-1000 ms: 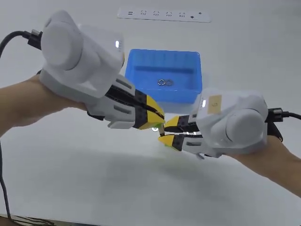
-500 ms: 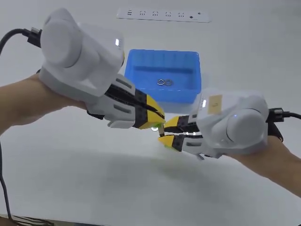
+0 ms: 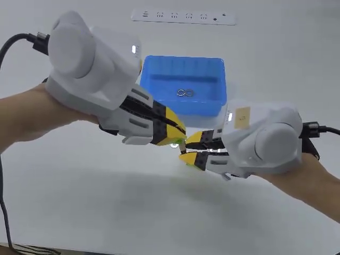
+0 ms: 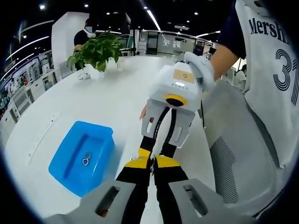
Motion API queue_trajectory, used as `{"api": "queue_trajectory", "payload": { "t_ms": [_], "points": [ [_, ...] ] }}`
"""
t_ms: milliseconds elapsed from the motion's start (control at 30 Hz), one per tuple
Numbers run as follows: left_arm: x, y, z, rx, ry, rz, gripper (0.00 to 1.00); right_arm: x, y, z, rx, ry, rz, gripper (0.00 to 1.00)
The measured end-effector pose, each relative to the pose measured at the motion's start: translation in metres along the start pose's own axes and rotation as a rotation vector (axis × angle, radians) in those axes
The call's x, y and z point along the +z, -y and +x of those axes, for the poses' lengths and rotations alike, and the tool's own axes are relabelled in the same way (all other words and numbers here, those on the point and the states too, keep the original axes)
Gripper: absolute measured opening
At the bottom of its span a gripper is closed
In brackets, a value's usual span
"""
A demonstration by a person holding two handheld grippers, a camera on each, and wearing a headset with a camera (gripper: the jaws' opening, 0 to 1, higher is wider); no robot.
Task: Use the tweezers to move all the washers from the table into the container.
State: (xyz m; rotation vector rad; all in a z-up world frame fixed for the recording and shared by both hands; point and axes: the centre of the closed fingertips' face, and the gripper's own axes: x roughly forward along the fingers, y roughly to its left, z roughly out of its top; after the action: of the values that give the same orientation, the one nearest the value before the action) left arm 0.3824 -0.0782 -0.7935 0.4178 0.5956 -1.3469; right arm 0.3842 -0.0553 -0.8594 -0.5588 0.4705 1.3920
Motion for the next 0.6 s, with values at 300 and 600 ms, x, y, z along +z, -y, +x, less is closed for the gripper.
{"api": "queue_trajectory", "payload": {
  "t_ms": [300,600],
  "points": [
    [0.0006,-0.0005,0.0004,0.003,0.006,-0.003,0.07,0.0005,0.0004,0.0007,0.0,-0.002,-0.003,0.11],
    [0.0018,-0.0021,0.001,0.008,0.009,-0.004,0.07,-0.0001,0.0021,0.0004,-0.003,-0.005,0.0,0.12]
  ]
}}
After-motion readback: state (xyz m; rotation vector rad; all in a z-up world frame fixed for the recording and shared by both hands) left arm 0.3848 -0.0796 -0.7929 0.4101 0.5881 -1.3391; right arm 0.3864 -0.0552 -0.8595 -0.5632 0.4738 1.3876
